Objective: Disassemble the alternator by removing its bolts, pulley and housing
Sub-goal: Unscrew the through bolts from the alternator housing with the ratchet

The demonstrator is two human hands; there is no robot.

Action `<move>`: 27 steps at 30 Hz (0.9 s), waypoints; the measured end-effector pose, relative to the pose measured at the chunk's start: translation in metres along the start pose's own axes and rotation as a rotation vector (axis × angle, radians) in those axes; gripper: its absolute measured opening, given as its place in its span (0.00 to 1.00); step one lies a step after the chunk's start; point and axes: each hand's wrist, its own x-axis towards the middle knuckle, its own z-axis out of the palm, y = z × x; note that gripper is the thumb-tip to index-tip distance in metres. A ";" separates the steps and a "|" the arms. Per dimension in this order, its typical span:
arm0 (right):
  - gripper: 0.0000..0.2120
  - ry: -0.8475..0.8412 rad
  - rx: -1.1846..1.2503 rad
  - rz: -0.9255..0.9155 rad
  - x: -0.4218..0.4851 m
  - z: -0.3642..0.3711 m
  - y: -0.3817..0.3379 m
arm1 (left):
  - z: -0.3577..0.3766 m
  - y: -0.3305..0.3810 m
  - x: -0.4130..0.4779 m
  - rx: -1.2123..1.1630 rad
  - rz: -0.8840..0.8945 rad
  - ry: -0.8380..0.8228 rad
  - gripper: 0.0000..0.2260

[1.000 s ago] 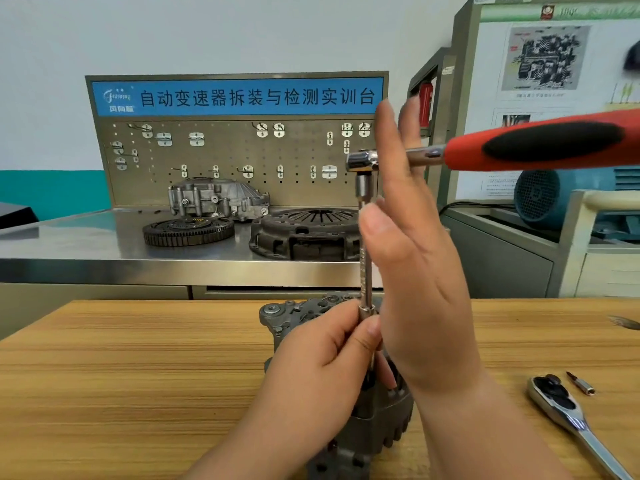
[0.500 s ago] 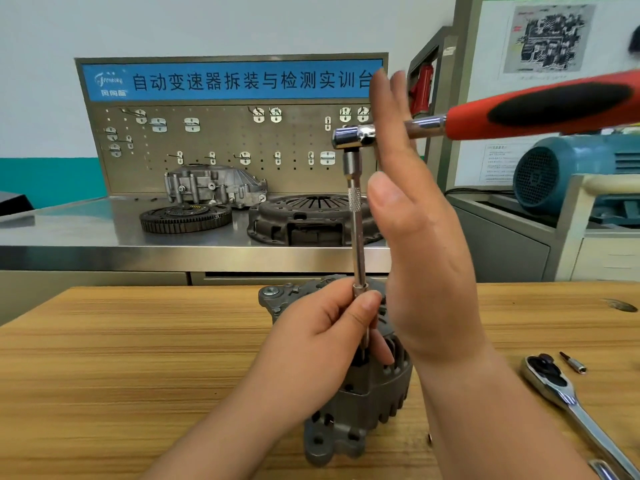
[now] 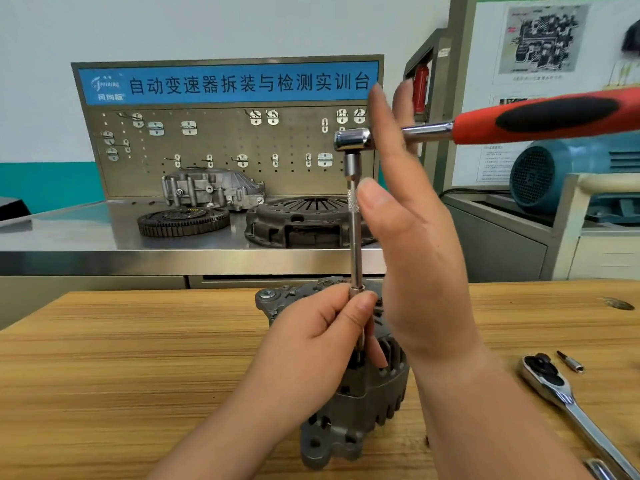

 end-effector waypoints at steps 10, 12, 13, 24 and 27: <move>0.34 0.076 0.109 0.082 0.001 -0.004 0.005 | -0.001 -0.001 -0.004 -0.087 0.051 -0.046 0.16; 0.33 0.063 0.055 0.049 0.000 -0.003 0.004 | -0.002 -0.001 -0.004 -0.073 0.052 -0.034 0.13; 0.33 0.057 0.014 0.031 -0.001 -0.001 0.002 | -0.002 -0.001 -0.003 -0.066 0.051 -0.026 0.12; 0.32 0.051 0.117 0.025 0.000 0.000 0.001 | 0.001 -0.003 -0.005 -0.101 0.048 0.006 0.16; 0.32 0.071 0.112 0.059 0.000 -0.002 0.005 | 0.001 -0.002 -0.006 -0.089 0.043 -0.022 0.16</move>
